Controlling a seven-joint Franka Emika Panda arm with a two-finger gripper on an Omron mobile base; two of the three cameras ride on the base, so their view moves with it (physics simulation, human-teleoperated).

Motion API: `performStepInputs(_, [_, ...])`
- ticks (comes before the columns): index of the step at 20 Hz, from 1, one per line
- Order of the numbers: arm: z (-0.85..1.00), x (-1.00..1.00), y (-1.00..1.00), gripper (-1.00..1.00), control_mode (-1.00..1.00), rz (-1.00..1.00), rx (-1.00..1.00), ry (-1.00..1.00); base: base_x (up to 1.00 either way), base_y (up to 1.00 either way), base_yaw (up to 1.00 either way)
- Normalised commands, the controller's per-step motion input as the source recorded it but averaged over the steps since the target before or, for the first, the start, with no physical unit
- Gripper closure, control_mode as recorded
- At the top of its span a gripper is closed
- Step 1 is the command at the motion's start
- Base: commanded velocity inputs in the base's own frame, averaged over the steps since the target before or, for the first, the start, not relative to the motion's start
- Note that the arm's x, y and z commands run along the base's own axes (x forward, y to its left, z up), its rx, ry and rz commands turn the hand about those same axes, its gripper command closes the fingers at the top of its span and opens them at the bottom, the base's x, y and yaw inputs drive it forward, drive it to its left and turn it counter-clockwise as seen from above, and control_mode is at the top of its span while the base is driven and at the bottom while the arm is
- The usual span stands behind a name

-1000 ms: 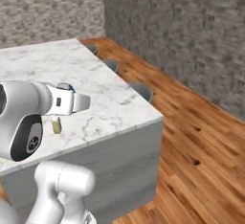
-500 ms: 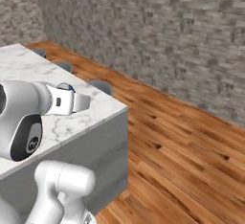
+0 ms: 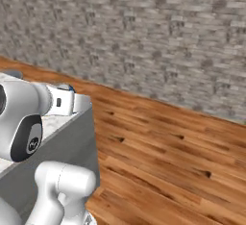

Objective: Pick the boxed drink, boxed drink, can from the counter and place them in the open cabinet.

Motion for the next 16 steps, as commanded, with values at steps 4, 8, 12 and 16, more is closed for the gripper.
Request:
performStepInputs(4, [0.00,0.00,0.00,1.00,1.00,0.00,0.00,0.00,0.00,0.00,-0.49])
performStepInputs(8, [0.00,0.00,0.00,1.00,1.00,0.00,0.00,0.00,0.00,0.00,-0.48])
performStepInputs(12, [0.00,0.00,0.00,1.00,1.00,0.00,0.00,0.00,0.00,0.02,-0.46])
performStepInputs(16, [0.00,0.00,0.00,1.00,1.00,0.00,0.00,0.00,0.00,0.06,-0.44])
